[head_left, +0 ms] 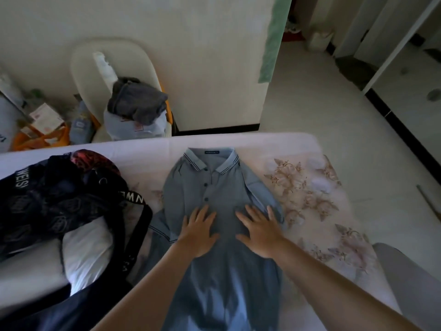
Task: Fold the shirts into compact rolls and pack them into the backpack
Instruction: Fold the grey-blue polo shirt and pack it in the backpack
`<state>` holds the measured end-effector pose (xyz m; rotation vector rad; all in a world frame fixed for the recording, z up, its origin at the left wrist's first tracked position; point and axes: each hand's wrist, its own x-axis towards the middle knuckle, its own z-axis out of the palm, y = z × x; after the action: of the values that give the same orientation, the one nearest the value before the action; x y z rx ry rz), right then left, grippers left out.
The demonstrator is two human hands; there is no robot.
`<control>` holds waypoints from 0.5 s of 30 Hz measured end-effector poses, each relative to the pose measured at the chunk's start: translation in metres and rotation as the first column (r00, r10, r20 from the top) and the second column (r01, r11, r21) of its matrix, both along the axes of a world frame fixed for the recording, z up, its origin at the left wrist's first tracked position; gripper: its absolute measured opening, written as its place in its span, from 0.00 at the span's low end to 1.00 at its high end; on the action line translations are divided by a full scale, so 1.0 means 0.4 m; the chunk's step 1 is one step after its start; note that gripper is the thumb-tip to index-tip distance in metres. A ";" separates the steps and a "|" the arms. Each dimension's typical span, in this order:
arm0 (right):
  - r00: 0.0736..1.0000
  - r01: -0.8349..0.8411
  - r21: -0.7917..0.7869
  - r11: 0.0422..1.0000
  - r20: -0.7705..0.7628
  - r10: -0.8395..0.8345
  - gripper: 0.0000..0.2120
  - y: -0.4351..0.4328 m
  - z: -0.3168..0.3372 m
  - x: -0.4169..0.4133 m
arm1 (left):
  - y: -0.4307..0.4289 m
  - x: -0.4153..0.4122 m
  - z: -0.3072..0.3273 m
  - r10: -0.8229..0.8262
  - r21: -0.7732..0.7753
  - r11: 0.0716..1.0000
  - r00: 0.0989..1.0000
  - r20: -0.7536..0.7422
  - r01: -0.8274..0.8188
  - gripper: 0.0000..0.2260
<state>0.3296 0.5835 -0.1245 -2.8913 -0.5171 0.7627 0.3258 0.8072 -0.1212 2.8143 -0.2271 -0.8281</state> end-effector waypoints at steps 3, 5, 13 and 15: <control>1.000 -0.011 -0.185 0.983 0.003 0.012 0.36 -0.054 -0.017 0.011 | 0.041 -0.071 -0.033 -0.030 -0.046 0.998 0.992 0.124 0.036 0.30; 0.999 0.037 -0.290 0.956 0.020 -0.032 0.34 -0.083 -0.002 0.036 | 0.069 -0.111 -0.037 -0.050 -0.056 0.996 0.973 0.226 0.064 0.28; 0.993 0.020 0.021 1.000 0.120 -0.023 0.33 0.092 0.020 -0.113 | 0.128 -0.158 -0.022 0.160 0.146 0.969 0.955 0.250 -0.200 0.22; 1.000 -0.011 0.084 0.996 -0.021 0.012 0.36 0.156 0.003 -0.170 | 0.144 -0.131 0.013 0.190 0.164 0.960 0.958 0.215 -0.227 0.18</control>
<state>0.2617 0.6461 -0.1232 -2.8022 -0.5503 0.7536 0.2735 0.8647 -0.1159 3.0287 0.1281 -0.5497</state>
